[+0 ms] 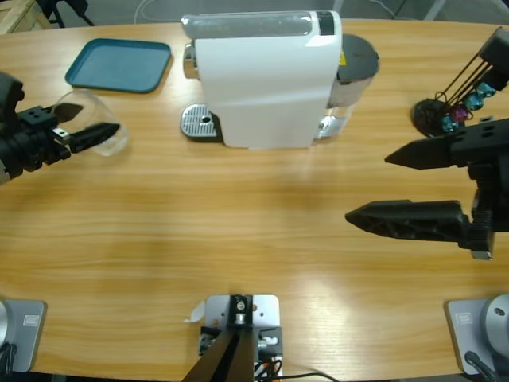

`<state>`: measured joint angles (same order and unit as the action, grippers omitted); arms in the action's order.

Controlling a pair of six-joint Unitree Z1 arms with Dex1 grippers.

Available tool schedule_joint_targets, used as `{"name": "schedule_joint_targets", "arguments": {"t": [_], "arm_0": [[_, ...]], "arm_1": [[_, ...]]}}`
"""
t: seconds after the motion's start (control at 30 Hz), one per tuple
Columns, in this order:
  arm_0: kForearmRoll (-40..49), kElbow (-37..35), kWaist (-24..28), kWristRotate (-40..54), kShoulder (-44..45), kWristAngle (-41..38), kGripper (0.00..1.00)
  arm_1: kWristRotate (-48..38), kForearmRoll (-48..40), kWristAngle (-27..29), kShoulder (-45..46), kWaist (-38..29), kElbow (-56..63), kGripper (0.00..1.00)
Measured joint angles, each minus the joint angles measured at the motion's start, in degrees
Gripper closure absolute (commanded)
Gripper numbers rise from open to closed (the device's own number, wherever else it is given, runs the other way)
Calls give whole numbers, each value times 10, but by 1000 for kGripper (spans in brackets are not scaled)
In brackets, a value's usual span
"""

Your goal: Pour coffee

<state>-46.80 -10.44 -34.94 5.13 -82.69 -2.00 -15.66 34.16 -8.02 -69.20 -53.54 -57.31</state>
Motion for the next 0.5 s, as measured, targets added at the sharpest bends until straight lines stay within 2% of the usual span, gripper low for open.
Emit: {"name": "schedule_joint_targets", "arguments": {"t": [0.2,0.33,0.43,0.5], "arm_0": [[140,-124,82,139,-11,-221,1000],[157,-160,172,246,-54,-367,1000],[159,-184,228,314,-94,-429,1000],[159,-210,241,340,-125,-454,1000]], "arm_1": [[5,28,0,16,0,0,0],[7,46,0,24,0,0,0],[7,61,0,32,0,0,0],[7,69,0,37,0,0,0]]}}
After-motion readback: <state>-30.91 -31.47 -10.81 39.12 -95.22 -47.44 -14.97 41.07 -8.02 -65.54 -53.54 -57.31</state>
